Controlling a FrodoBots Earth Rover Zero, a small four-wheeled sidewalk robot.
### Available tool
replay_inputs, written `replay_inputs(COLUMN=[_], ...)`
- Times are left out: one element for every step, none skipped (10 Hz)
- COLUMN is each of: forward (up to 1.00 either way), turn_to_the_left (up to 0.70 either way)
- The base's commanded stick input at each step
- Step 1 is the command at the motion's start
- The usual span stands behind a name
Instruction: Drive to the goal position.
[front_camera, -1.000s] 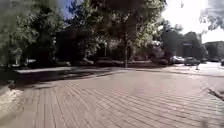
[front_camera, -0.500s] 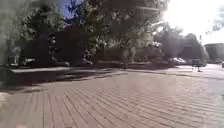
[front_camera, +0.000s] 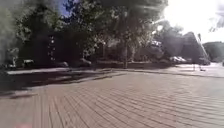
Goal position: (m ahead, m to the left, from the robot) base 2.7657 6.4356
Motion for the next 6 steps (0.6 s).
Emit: replay_inputs(forward=[0.7,0.7,0.7,0.7,0.7,0.7], turn_to_the_left=[0.21,0.35,0.35,0.35,0.35,0.35])
